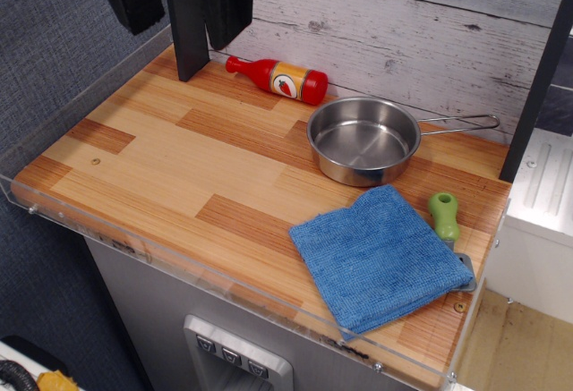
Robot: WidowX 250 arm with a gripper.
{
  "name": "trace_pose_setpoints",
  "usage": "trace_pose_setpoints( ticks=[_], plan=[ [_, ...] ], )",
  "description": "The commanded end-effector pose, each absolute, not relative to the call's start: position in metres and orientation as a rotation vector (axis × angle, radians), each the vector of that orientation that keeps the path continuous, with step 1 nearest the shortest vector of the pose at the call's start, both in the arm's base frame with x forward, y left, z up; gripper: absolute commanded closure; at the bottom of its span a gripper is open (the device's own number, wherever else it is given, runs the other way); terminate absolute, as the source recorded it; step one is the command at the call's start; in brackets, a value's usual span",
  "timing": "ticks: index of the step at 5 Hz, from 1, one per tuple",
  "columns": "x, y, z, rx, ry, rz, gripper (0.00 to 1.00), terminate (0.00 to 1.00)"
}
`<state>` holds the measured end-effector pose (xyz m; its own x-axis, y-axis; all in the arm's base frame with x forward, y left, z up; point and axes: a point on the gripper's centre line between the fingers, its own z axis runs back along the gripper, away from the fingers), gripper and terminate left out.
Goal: Put the napkin under the bottle.
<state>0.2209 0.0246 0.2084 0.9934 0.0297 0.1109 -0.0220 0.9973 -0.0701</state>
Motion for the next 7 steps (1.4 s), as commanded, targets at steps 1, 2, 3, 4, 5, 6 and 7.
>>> trace_pose_setpoints(
  ticks=[1, 2, 3, 4, 5, 6, 7],
  plan=[
    [0.221, 0.025, 0.208, -0.069, -0.112, 0.026, 0.00, 0.00],
    [0.225, -0.002, 0.206, -0.097, -0.186, -0.069, 0.00, 0.00],
    [0.233, -0.022, 0.198, -0.078, -0.181, -0.137, 0.00, 0.00],
    [0.240, -0.033, 0.193, -0.086, -0.200, -0.163, 0.00, 0.00],
    [0.243, -0.036, 0.178, -0.059, -0.211, -0.163, 0.00, 0.00],
    [0.249, -0.037, 0.152, -0.052, -0.240, -0.142, 0.00, 0.00],
    [0.253, -0.039, 0.140, -0.046, -0.272, -0.143, 0.00, 0.00]
  ],
)
